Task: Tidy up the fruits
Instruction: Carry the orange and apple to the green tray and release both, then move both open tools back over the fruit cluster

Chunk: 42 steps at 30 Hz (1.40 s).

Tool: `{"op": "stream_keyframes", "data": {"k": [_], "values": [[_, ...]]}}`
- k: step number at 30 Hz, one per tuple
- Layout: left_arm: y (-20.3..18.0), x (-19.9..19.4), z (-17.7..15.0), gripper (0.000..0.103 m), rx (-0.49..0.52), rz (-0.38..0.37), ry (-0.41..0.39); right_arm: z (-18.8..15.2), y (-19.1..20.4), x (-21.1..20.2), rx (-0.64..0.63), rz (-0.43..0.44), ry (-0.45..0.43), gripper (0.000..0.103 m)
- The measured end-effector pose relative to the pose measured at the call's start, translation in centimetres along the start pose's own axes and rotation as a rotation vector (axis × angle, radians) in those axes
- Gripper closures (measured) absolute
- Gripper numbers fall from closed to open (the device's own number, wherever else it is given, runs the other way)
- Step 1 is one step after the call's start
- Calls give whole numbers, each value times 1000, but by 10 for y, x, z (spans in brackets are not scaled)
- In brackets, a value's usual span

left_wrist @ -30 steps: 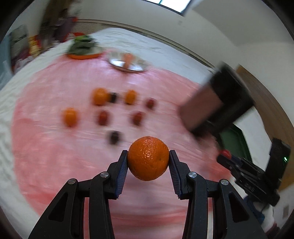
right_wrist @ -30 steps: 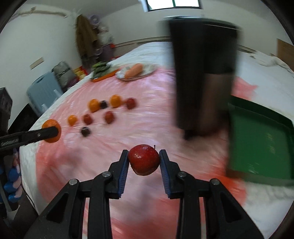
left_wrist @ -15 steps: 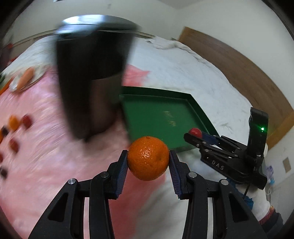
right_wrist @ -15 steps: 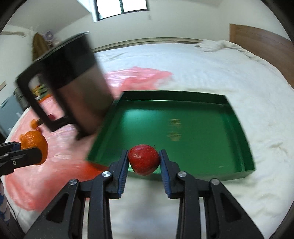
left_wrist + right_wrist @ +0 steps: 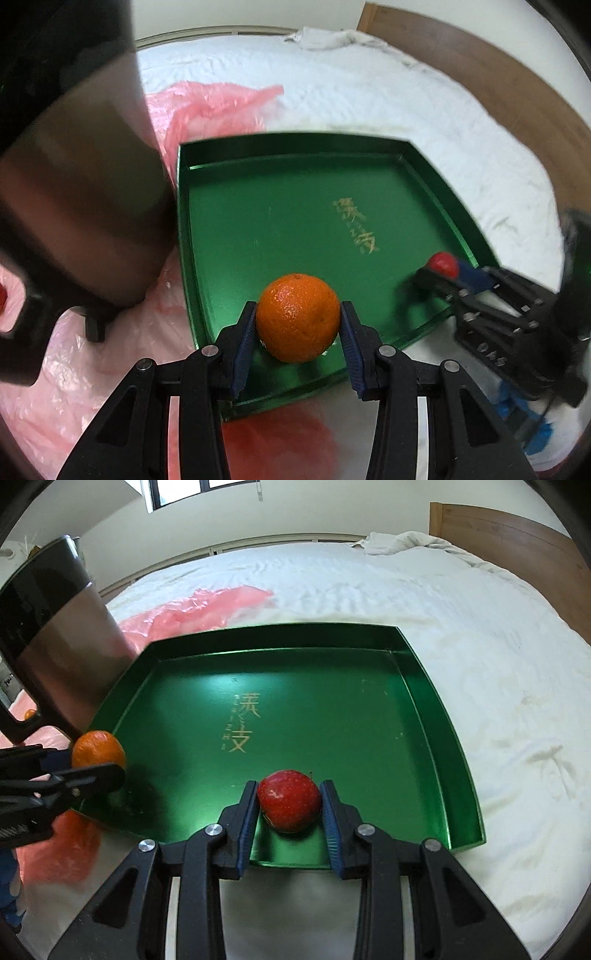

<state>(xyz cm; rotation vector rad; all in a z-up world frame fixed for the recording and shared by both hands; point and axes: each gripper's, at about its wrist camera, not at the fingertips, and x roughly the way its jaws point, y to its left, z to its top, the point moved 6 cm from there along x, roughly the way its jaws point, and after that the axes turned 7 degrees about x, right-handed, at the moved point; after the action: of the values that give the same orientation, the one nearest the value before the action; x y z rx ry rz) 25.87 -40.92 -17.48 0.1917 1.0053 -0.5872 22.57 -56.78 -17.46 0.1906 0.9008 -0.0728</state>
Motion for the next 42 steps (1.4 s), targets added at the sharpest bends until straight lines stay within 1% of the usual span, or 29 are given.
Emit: {"op": "stream_keyframes", "data": {"k": [2,6,9,12,13,14,15,16,17,21,28,30,31,32,36,39,42], "values": [[-2,8,-3,65,10,0,28,0,-1,3,0,-5,13,68],[-7,15,-3,65,34,14,45,-4,-1,7,-2,-17,34,68],[-8,16,-2,64,30,12,50,-4,-1,7,2,-22,41,67],[-11,13,2,64,54,34,42,-4,1,4,1,-23,42,65],[-12,13,2,64,62,36,39,-4,2,3,-4,-25,42,58],[-14,10,2,63,75,46,33,-5,4,2,-11,-31,43,40],[-13,9,3,61,80,54,28,-5,5,0,-15,-35,41,30],[-14,5,3,54,86,64,20,-5,5,-1,-16,-37,38,18],[-15,0,3,49,88,70,7,-5,6,-4,-17,-40,34,14],[-15,-16,8,45,95,75,-22,-5,5,-13,-12,-55,30,14],[-16,-60,1,36,87,58,-77,-3,10,-47,-12,-66,-16,14],[-14,-77,-5,30,92,75,-96,-4,17,-59,-17,-59,-28,14],[-13,-83,-9,27,93,79,-102,-5,22,-66,-25,-55,-36,14],[-10,-94,-14,26,92,80,-114,-6,26,-71,-31,-50,-42,14],[-2,-119,-30,26,79,90,-128,-10,51,-95,-54,-15,-68,14],[7,-138,-46,26,91,127,-138,-17,74,-113,-88,11,-85,13],[19,-154,-62,26,77,155,-142,-26,96,-129,-105,50,-96,14]]}}
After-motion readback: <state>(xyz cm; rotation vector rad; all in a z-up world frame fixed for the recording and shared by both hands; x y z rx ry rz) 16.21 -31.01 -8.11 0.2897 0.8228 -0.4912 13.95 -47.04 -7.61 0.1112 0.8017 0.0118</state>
